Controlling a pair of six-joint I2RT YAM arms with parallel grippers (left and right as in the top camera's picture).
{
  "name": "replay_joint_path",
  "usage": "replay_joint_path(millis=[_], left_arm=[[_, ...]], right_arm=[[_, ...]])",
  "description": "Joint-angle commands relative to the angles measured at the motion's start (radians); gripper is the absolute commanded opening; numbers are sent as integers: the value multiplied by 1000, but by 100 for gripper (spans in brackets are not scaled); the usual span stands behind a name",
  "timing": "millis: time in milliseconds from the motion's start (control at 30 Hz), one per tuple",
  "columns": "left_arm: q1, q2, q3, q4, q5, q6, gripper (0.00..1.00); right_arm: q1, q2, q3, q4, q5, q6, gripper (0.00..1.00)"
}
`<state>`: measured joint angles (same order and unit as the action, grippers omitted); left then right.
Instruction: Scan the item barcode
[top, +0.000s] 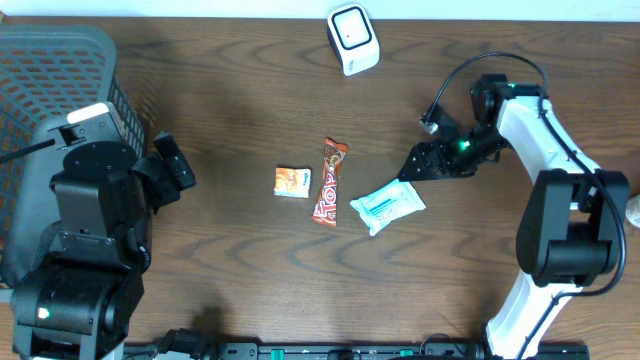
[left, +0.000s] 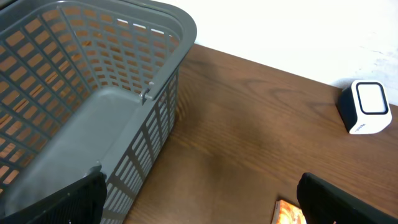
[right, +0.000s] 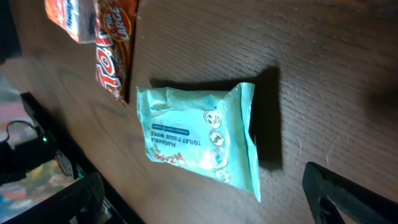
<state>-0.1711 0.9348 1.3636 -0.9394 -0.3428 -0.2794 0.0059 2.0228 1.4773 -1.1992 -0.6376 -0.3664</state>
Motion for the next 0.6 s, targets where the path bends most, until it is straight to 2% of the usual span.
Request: replay_joint_path(millis=[0, 233, 567], left_arm=[[5, -2, 6, -3, -10, 17, 98], [5, -2, 6, -3, -10, 17, 98], [5, -2, 6, -3, -10, 17, 98]], right_arm=[[-6, 48, -2, 3, -33, -69, 97], [-6, 138, -2, 13, -34, -121, 96], [-4, 208, -11, 33, -23, -122, 99]])
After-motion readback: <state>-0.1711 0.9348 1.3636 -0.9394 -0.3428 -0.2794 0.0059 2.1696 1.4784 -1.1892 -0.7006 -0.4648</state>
